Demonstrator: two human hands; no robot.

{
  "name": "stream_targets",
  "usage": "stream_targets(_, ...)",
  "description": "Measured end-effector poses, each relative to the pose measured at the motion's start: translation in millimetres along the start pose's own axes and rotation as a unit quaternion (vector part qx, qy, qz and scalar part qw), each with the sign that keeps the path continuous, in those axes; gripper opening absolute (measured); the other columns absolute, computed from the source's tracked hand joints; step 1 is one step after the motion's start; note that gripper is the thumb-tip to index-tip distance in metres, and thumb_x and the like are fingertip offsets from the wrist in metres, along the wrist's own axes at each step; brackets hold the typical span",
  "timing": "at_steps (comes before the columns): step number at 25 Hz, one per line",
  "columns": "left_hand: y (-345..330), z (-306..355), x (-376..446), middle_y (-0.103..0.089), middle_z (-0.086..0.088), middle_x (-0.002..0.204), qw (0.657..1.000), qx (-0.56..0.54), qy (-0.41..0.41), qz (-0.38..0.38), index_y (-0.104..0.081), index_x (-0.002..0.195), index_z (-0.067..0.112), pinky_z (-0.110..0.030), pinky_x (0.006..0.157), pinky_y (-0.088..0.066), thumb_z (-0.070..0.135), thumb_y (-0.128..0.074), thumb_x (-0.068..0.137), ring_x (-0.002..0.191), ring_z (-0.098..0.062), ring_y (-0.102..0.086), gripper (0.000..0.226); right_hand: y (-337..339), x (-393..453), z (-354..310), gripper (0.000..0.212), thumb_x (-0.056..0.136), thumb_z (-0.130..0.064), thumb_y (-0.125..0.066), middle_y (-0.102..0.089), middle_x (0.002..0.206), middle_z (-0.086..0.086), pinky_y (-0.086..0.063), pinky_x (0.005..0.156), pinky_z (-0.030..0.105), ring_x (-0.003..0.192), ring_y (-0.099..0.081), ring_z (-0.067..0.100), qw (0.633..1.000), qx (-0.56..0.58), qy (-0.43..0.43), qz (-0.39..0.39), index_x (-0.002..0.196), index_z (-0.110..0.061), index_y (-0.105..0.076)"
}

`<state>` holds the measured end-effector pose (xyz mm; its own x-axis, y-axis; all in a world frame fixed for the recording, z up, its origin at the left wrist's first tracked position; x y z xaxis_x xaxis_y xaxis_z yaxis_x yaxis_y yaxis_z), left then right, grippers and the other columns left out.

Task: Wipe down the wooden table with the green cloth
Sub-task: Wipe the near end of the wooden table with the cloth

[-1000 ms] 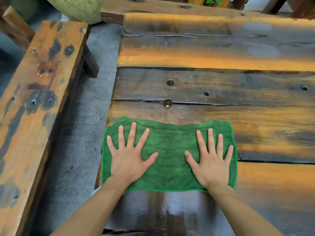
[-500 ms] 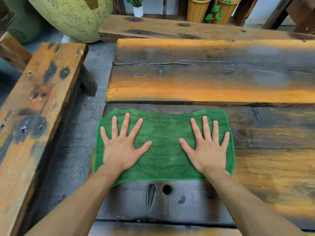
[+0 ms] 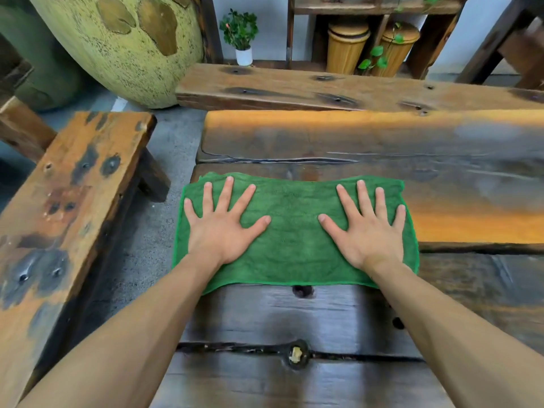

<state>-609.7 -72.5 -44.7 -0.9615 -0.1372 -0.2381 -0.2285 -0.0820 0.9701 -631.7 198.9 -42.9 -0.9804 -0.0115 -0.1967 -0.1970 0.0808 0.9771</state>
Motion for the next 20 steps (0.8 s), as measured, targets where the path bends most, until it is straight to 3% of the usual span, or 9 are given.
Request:
stream_targets(8, 25.5, 2.5, 113.5, 0.022, 0.012, 0.167, 1.0, -0.006, -0.015, 0.011, 0.01, 0.151, 0.061, -0.068, 0.118, 0.006, 0.094, -0.011, 0.079, 0.154, -0.029, 0.02, 0.082, 18.3, 109.3, -13.0, 0.081, 0.081, -0.089, -0.006, 0.014, 0.166, -0.011, 0.008, 0.117, 0.064, 0.153, 0.014, 0.023, 1.0, -0.003, -0.001, 0.015, 0.154, -0.053, 0.005)
stream_targets(20, 58.6, 23.1, 237.8, 0.007, 0.009, 0.17, 0.999, -0.029, -0.012, 0.014, -0.003, 0.154, 0.059, -0.071, 0.116, 0.008, 0.094, -0.018, 0.08, 0.155, -0.032, 0.012, 0.084, 43.0, 233.1, -12.7, 0.084, 0.081, -0.091, -0.012, 0.008, 0.167, -0.011, 0.007, 0.118, 0.064, 0.154, 0.011, 0.024, 1.0, 0.008, 0.011, 0.006, 0.155, -0.052, 0.0)
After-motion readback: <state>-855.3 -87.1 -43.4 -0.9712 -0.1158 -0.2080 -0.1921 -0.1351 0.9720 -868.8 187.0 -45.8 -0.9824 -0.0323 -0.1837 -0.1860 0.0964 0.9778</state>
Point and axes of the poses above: each hand's wrist, its own x-axis towards the middle knuckle, its own y-axis out of the back of the hand, z = x × y, the point moved 5 cm from there along x, towards the middle knuckle
